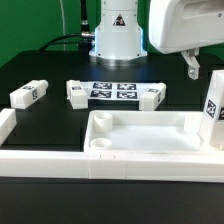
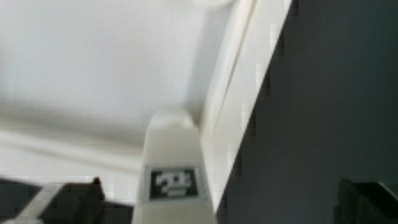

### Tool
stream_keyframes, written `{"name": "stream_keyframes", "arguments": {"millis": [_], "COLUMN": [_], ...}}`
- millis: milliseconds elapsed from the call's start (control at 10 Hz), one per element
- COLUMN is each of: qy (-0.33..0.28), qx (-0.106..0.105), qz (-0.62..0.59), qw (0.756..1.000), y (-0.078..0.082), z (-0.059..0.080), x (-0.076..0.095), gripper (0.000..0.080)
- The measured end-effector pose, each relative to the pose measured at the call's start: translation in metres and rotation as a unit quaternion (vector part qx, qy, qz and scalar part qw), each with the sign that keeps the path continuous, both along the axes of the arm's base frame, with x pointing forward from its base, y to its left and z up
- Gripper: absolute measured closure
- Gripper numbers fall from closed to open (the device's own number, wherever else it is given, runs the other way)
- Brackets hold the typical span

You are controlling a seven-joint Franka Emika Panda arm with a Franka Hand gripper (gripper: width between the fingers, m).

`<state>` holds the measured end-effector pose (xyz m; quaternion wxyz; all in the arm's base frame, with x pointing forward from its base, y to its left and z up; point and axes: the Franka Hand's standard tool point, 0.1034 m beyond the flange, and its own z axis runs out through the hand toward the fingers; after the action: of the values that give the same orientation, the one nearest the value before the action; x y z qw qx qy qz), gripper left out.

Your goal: Assemble desk

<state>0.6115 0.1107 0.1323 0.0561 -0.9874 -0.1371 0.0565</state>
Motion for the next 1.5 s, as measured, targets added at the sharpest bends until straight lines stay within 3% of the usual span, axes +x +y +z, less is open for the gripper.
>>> {"name": "stream_keyframes", "arguments": {"millis": [200,400,1000,1200,1500], "qy": [-0.009,-0.022,-0.029,-0.038,-0.039], "qx": [-0.004,-0.027,-0.028,-0.031,-0.029], "qz": [-0.003,-0.005,-0.004,-0.002,-0.002], "qw": [1.0,0.999,0.999,0.999,0.999], "y": [0.0,0.004,0.003,-0.007,-0.009], "z": [-0.004,-0.004,-0.003,0.0,-0.004], "x": [0.01,0.014,0.017,0.03,0.033], "gripper": [0.0151,0.0151,0.0151,0.0151,0.0151]}}
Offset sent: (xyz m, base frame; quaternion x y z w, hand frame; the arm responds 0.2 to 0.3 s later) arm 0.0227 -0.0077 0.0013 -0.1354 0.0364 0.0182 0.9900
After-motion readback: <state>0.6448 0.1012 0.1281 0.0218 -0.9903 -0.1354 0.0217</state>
